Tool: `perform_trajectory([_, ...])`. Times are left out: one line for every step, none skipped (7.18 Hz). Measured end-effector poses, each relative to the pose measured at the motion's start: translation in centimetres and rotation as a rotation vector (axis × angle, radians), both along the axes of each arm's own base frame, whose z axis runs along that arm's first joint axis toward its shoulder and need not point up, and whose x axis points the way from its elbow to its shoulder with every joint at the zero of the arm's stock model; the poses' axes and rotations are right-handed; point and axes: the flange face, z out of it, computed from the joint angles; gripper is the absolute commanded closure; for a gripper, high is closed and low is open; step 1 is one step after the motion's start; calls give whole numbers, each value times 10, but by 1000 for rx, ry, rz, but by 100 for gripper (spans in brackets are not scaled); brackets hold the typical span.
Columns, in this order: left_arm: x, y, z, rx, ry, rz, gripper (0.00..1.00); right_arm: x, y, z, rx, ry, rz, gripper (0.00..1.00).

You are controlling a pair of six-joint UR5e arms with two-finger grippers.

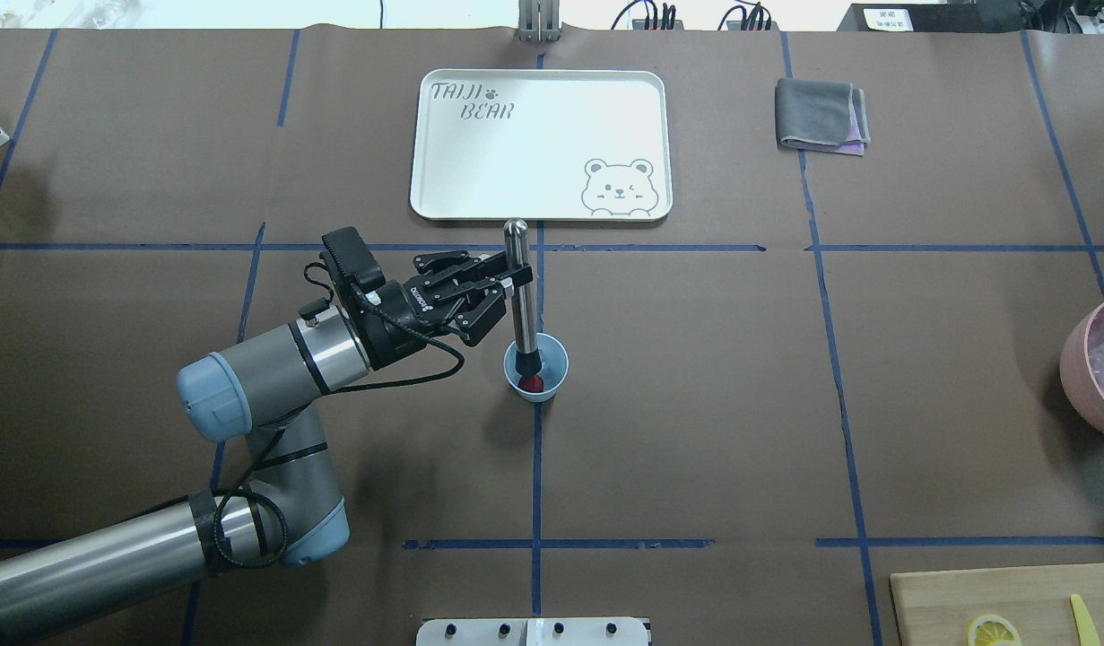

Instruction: Mash ice and strawberries in cup

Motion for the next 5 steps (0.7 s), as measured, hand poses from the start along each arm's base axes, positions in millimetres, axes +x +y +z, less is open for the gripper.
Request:
perform_trajectory([1, 0, 1, -1, -3, 1, 100, 0, 0, 0, 0, 0, 0, 0])
perform_trajectory([2, 0, 3, -3, -7, 1, 100, 0, 0, 0, 0, 0, 0, 0])
perform_trajectory([3, 0, 4, -6, -8, 3, 100, 0, 0, 0, -1, 0, 0, 0])
perform_trajectory([3, -1, 5, -10, -7, 5, 100, 0, 0, 0, -1, 0, 0, 0])
perform_trajectory([3, -1, 4, -13, -3, 8, 100, 0, 0, 0, -1, 0, 0, 0])
